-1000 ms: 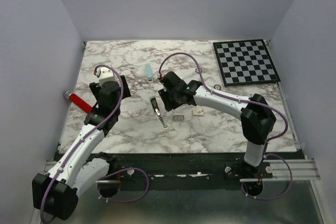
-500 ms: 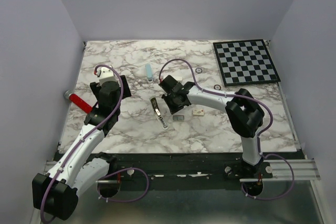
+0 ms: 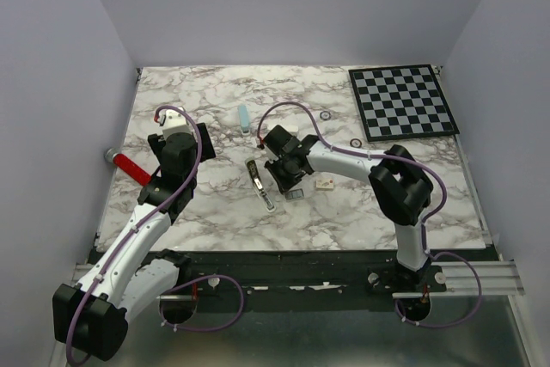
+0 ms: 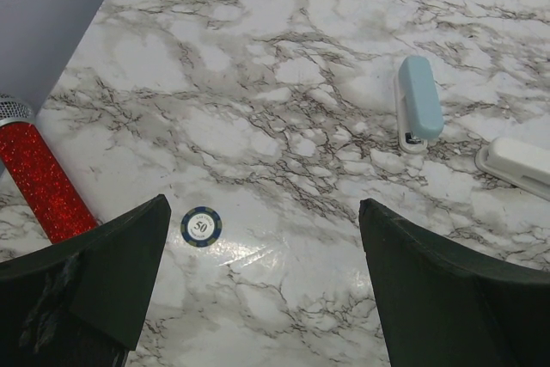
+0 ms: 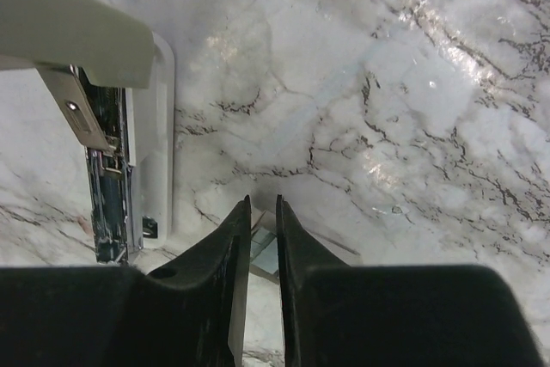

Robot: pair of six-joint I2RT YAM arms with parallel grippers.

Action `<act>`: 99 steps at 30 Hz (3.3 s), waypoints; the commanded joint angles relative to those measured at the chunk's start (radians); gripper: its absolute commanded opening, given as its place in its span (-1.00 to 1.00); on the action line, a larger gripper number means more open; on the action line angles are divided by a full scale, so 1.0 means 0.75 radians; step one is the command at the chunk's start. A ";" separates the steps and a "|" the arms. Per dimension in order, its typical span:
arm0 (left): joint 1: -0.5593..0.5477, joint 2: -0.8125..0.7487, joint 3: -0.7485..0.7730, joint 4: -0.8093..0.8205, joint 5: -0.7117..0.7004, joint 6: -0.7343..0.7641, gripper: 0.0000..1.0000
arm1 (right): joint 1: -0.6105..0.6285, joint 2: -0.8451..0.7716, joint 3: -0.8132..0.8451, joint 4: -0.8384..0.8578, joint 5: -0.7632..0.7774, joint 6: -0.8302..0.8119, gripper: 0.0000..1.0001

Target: Load the staples into the stapler

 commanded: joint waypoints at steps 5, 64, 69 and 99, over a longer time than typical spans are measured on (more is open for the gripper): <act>0.002 -0.010 0.006 0.025 0.027 0.000 0.97 | 0.007 -0.082 -0.016 -0.114 -0.015 -0.050 -0.49; -0.171 -0.063 0.018 -0.036 -0.143 -0.033 0.98 | 0.095 -0.183 -0.271 0.070 0.380 0.688 -0.44; -0.171 -0.065 0.018 -0.036 -0.143 -0.033 0.98 | 0.095 -0.170 -0.263 0.057 0.386 0.680 -0.44; -0.171 -0.065 0.020 -0.038 -0.147 -0.043 0.97 | 0.148 -0.332 -0.147 0.141 0.355 0.384 -0.67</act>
